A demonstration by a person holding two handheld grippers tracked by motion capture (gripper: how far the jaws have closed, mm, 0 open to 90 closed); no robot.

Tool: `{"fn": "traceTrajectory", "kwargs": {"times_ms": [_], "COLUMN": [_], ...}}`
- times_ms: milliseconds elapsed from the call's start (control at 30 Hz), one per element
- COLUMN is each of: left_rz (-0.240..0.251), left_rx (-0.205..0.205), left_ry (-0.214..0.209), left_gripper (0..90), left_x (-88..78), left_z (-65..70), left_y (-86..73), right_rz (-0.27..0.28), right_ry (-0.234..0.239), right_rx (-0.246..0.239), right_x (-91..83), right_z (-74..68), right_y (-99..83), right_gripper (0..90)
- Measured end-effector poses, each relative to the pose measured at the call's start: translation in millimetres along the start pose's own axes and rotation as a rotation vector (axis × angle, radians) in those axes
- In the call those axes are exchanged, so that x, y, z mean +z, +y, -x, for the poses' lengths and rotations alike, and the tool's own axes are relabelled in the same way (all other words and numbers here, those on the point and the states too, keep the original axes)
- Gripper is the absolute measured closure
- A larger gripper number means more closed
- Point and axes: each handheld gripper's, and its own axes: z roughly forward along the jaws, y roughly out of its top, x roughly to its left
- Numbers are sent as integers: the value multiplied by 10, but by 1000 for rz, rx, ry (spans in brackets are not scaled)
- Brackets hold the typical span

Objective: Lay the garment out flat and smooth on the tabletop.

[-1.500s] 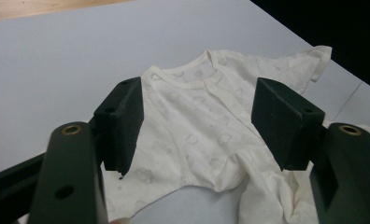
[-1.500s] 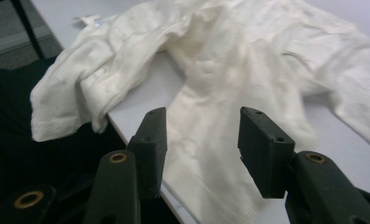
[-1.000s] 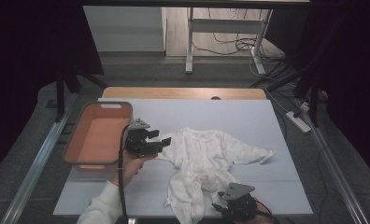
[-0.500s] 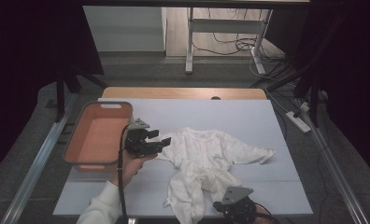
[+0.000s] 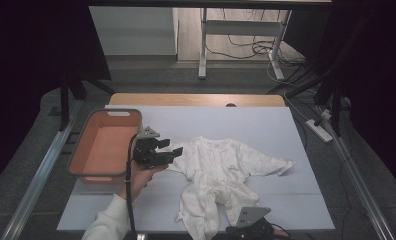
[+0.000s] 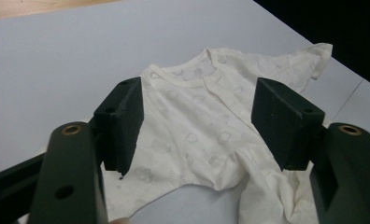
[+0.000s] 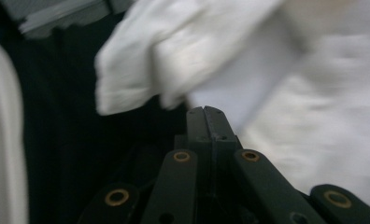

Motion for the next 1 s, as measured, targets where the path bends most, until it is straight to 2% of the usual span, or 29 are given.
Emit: {"fn": "traceTrajectory", "kwargs": {"times_ms": [33,100,133,167,267,367,500,567,667,800,900,1000], "left_rz": [1,4,4,2,-2,-6,-9,-11,-10,-7,-3,2], "left_rx": [0,-3,-3,-2,0,2,3,0,0,1,1,-3], "left_ry": [0,0,0,0,0,-1,0,2,3,1,1,1], "left_gripper": [345,345,345,345,345,345,345,345,344,344,344,344], "left_x": [-3,-6,-5,-4,11,26,35,35,29,20,5,-9], "left_z": [-1,-1,-2,-2,1,5,2,-1,-1,4,-5,-12], "left_y": [1,2,2,2,0,-2,-8,-12,-12,-10,-5,-3], "right_rz": [-8,-13,6,31,78,71,35,-1,6,-5,-15,-22], "right_ry": [9,-15,-29,-53,-137,-195,-200,-214,-166,-167,-157,-127], "right_rx": [-18,-60,-64,-61,-9,20,37,37,66,54,35,24], "right_x": [11,-6,-32,-62,-105,-71,37,79,58,25,10,-9], "right_z": [-47,-119,-128,-118,-19,92,197,216,258,236,172,77], "right_y": [3,23,33,38,32,40,83,82,62,48,36,14], "right_gripper": [899,898,896,837,652,513,469,484,647,800,831,834]}}
